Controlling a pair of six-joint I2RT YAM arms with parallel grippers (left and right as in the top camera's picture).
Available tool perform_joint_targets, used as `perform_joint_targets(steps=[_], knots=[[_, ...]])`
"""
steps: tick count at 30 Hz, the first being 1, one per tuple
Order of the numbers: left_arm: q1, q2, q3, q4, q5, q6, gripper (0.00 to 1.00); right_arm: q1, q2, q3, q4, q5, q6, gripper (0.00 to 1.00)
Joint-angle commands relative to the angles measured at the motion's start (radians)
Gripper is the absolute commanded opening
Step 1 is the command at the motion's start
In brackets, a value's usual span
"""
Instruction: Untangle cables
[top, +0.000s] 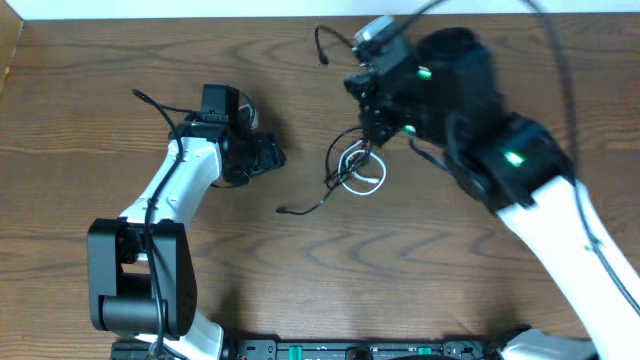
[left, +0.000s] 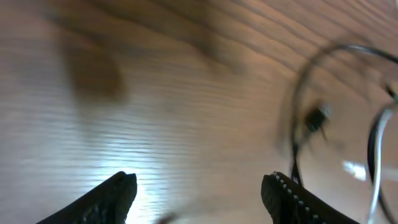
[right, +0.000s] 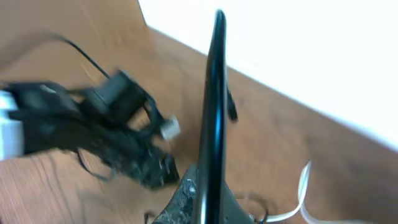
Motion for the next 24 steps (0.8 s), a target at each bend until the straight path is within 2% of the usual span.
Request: perform_joint_targets(steps=[1,4,8,10,16,19,24], knots=[[0.011,0.002,0.003,0.005,0.208,0.17,0.69,0.002,-0.045,0.002,0.03,-0.033,-0.065,0.01],[0.015,0.002,0.003,0.005,0.27,0.204,0.71,0.002,-0.086,0.002,0.076,-0.049,-0.07,0.01],[0.014,0.002,0.003,0.003,0.484,0.346,0.72,0.002,-0.121,0.002,0.153,-0.107,-0.113,0.01],[0.015,0.002,0.003,0.005,0.591,0.418,0.73,0.002,-0.132,0.002,0.261,-0.14,-0.114,0.01],[0.014,0.002,0.003,0.04,0.716,0.418,0.73,0.0,-0.133,0.002,0.448,-0.175,-0.113,0.01],[0.014,0.002,0.003,0.08,0.828,0.418,0.72,0.0,-0.133,0.002,0.482,-0.21,-0.106,0.01],[-0.002,0.002,0.002,0.074,0.89,0.416,0.68,-0.003,-0.133,0.002,0.514,-0.211,-0.087,0.01]])
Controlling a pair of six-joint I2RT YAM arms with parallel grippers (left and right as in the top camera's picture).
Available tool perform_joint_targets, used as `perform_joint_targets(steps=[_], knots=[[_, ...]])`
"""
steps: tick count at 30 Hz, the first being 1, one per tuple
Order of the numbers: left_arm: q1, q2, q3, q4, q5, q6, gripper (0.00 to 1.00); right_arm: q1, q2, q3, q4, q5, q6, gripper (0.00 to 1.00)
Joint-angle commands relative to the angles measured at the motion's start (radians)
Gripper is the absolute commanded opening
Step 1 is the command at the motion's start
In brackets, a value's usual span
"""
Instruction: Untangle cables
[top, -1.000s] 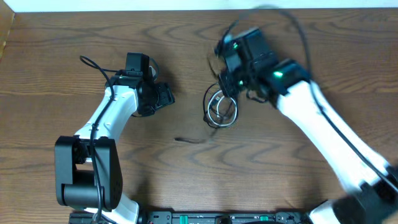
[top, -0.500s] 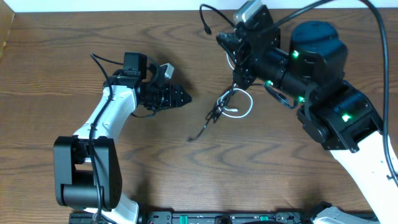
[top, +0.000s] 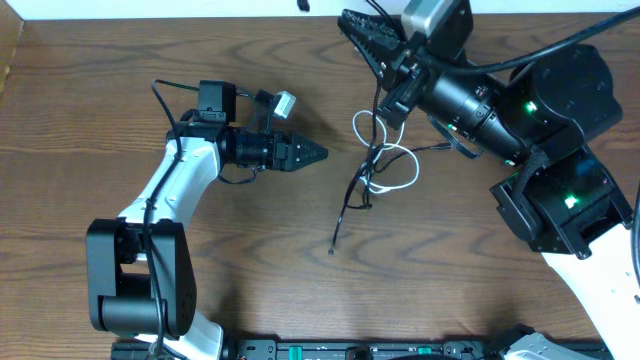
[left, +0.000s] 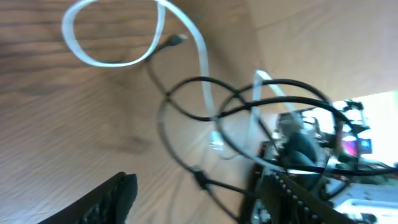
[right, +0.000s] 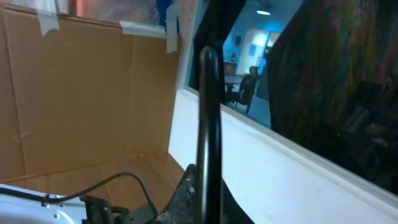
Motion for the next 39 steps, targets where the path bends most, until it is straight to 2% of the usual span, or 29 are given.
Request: perform_joint_targets(steps=[1,6,10,14,21,27,39], knots=[[-0.019,0.002,0.0,-0.008,0.106,0.027,0.68,-0.006,-0.013,0.005,0.026,-0.022,0.016,0.01],[-0.064,0.002,-0.002,-0.002,-0.014,0.024,0.68,-0.027,-0.015,0.005,0.068,-0.06,0.06,0.01],[-0.068,0.002,-0.002,0.031,-0.055,-0.019,0.68,-0.045,-0.017,0.005,0.106,-0.138,0.126,0.01],[-0.072,0.005,-0.007,0.026,-0.169,-0.077,0.67,-0.071,-0.021,0.005,0.149,-0.175,0.178,0.01],[-0.132,0.04,-0.016,0.063,-0.175,-0.097,0.67,-0.082,-0.018,0.005,0.209,-0.219,0.224,0.01],[-0.171,0.064,-0.016,0.243,-0.175,-0.269,0.68,-0.082,-0.019,0.005,0.26,-0.261,0.283,0.01],[-0.273,0.065,-0.02,0.243,-0.237,-0.274,0.68,-0.082,-0.018,0.005,0.29,-0.261,0.324,0.01]])
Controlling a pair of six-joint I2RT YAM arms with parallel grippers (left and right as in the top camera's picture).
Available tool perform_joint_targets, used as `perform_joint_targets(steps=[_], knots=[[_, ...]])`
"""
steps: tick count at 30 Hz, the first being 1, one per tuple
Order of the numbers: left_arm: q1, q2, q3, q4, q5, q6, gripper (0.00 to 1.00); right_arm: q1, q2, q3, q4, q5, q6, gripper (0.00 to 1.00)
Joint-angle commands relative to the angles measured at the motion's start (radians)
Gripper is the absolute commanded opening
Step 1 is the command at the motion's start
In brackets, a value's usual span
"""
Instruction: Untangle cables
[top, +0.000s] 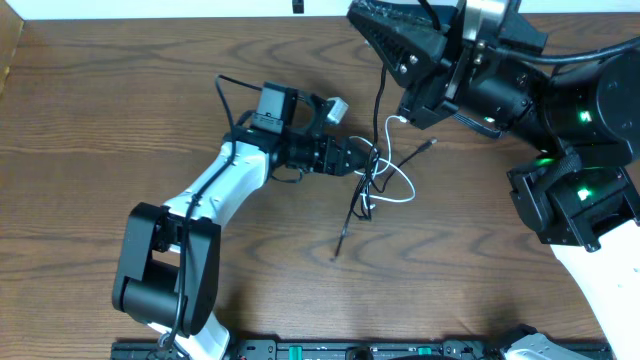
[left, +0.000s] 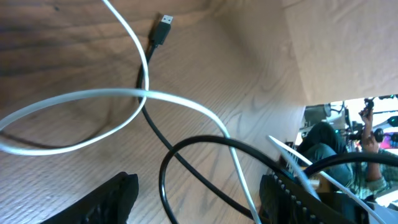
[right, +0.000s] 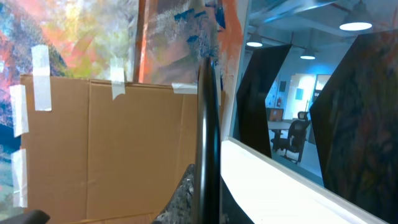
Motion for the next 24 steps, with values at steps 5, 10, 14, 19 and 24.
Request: perform_joint_targets(steps=[5,10,14,19,24], knots=[[-0.045,0.014,-0.015,-0.011,-0.122,-0.037,0.68,-0.003,-0.017,0.006,0.016,-0.003,0.048,0.01],[-0.055,0.014,-0.015,-0.017,-0.138,-0.039,0.68,-0.003,-0.017,0.006,0.026,-0.003,0.062,0.01],[-0.072,0.017,-0.017,-0.016,-0.142,-0.039,0.68,-0.003,-0.017,0.006,0.053,-0.002,0.086,0.01],[-0.098,0.043,-0.017,0.003,-0.142,-0.043,0.68,-0.003,-0.017,0.006,0.053,-0.003,0.098,0.01],[-0.117,0.094,-0.017,0.08,-0.138,-0.116,0.68,-0.003,-0.017,0.005,0.053,-0.003,0.107,0.01]])
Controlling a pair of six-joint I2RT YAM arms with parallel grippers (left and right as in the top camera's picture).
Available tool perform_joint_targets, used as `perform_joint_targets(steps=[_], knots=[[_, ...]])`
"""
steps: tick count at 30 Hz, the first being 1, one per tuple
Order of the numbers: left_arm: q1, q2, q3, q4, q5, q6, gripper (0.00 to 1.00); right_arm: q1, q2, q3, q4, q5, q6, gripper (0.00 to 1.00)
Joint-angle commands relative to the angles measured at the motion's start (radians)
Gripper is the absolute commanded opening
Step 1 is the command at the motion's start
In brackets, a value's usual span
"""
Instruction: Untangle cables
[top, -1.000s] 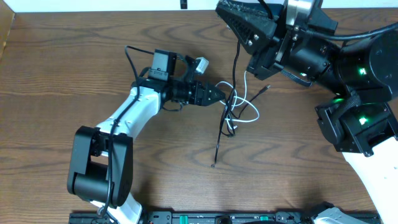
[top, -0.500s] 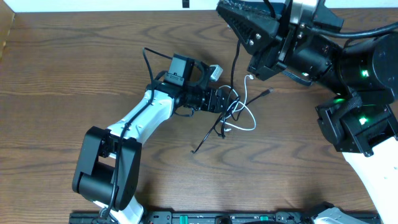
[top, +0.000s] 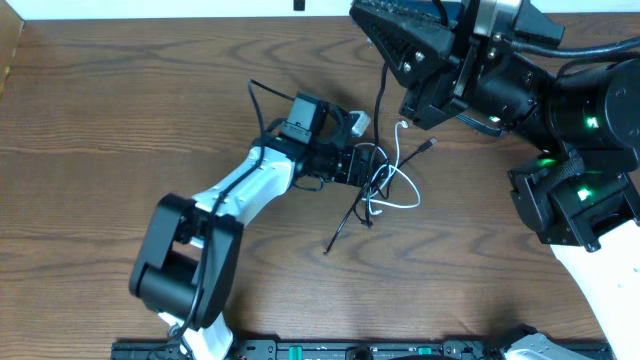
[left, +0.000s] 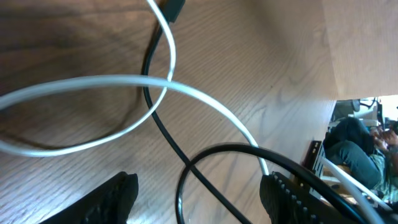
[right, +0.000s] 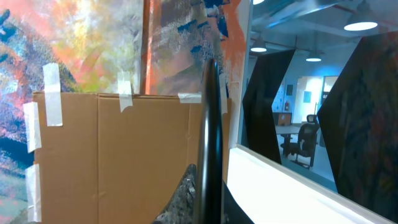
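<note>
A tangle of a black cable (top: 372, 172) and a white cable (top: 398, 196) lies mid-table. My right gripper (top: 392, 52) is raised near the far edge, shut on the black cable (right: 209, 124), which hangs down into the tangle. In the right wrist view the cable stands upright between the fingers (right: 186, 199). My left gripper (top: 364, 166) is open at the tangle's left side. In the left wrist view a black loop (left: 205, 163) lies between its open fingers (left: 115, 194), with the white cable (left: 112, 82) crossing ahead. A black tail (top: 340, 232) runs toward the near edge.
A USB plug (top: 430, 146) at a cable's end sticks out to the right of the tangle. The left arm's own thin black wire (top: 262, 100) arches over its wrist. The wooden table (top: 90, 120) stretches to the left.
My left gripper has moved a little further right, into the tangle, and the black loop now sits between its open fingers. The right gripper stays raised, shut on the black cable.
My right gripper was low over the tangle, shut on the black cable, with my left gripper back at the left. Then the right was raised, the cable hanging from it. The left reached the tangle's left edge and now stands open in it.
</note>
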Motion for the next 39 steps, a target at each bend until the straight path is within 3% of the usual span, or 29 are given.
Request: perform_joint_targets(steps=[1,6,10,11,15,22,28,31,36,39], knots=[[-0.009,0.047,-0.015,0.052,0.0,-0.073,0.69,-0.003,-0.017,0.006,0.006,0.001,0.024,0.01],[-0.01,0.108,-0.015,0.108,-0.043,-0.116,0.68,-0.003,-0.017,0.006,0.002,0.0,0.024,0.01],[-0.006,0.128,-0.015,0.086,-0.245,-0.125,0.68,-0.005,-0.017,0.005,-0.032,0.001,0.024,0.01],[0.004,0.124,-0.015,0.053,-0.394,-0.166,0.69,-0.014,-0.017,0.006,-0.057,0.001,0.023,0.01],[0.046,0.114,-0.014,-0.04,-0.648,-0.237,0.69,-0.079,-0.029,0.006,-0.142,0.002,0.023,0.01],[0.198,0.101,-0.009,-0.194,-0.899,-0.283,0.69,-0.274,-0.066,0.006,-0.396,0.001,0.023,0.01],[0.397,0.101,-0.008,-0.263,-0.888,-0.306,0.69,-0.418,-0.074,0.005,-0.546,0.001,0.024,0.01],[0.485,0.101,-0.008,-0.27,-0.717,-0.208,0.69,-0.446,-0.073,0.005,-0.596,0.001,0.024,0.01],[0.57,0.099,0.002,-0.281,-0.322,-0.147,0.7,-0.446,-0.072,0.005,-0.601,-0.019,0.023,0.01],[0.552,0.082,0.033,-0.38,-0.298,-0.147,0.7,-0.446,-0.072,0.006,-0.602,-0.045,0.023,0.01]])
